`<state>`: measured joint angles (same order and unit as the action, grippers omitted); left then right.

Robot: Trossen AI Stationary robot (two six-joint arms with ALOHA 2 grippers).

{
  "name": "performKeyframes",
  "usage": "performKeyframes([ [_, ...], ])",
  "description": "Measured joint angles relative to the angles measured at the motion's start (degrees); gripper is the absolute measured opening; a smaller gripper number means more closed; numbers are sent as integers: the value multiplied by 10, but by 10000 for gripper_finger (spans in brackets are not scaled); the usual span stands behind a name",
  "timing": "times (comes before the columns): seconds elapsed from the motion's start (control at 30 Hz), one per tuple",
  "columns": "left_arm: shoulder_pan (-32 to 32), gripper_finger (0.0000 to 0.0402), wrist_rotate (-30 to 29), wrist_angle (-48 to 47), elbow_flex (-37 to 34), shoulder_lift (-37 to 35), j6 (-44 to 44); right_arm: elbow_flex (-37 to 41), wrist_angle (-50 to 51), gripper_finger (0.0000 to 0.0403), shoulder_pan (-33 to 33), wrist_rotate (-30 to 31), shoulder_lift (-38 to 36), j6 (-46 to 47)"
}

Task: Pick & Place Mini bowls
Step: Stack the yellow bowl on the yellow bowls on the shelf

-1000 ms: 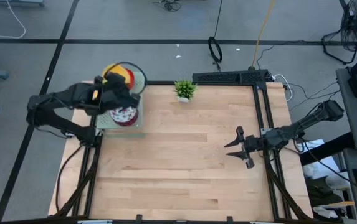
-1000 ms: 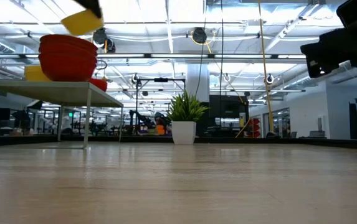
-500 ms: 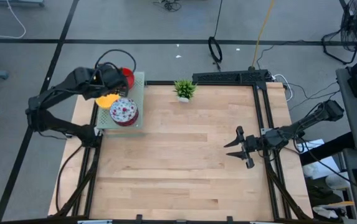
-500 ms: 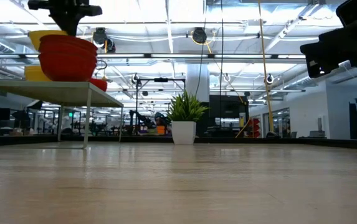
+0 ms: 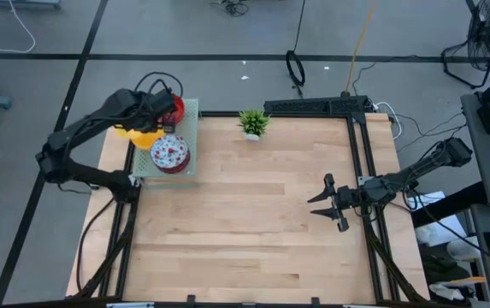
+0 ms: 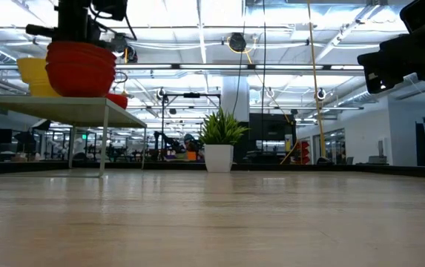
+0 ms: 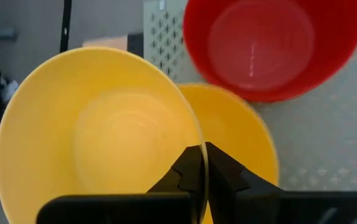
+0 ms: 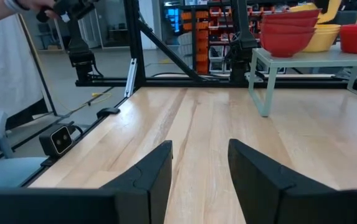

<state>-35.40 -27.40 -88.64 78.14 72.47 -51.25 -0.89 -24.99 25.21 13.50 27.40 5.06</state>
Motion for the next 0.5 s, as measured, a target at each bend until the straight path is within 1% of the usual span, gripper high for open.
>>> performKeyframes([
  [0.13, -11, 5, 22, 23, -17, 1, 20, 0, 0, 144, 0, 0, 0, 0],
  [0.27, -13, 11, 33, 44, -22, 0, 49, 0, 0, 144, 0, 0, 0, 0],
  [0.4, 0, 5, 31, 70, -22, 0, 74, 0, 0, 144, 0, 0, 0, -1],
  [0.5, 4, 10, 28, 75, -22, 0, 78, 0, 0, 144, 0, 0, 0, -3],
])
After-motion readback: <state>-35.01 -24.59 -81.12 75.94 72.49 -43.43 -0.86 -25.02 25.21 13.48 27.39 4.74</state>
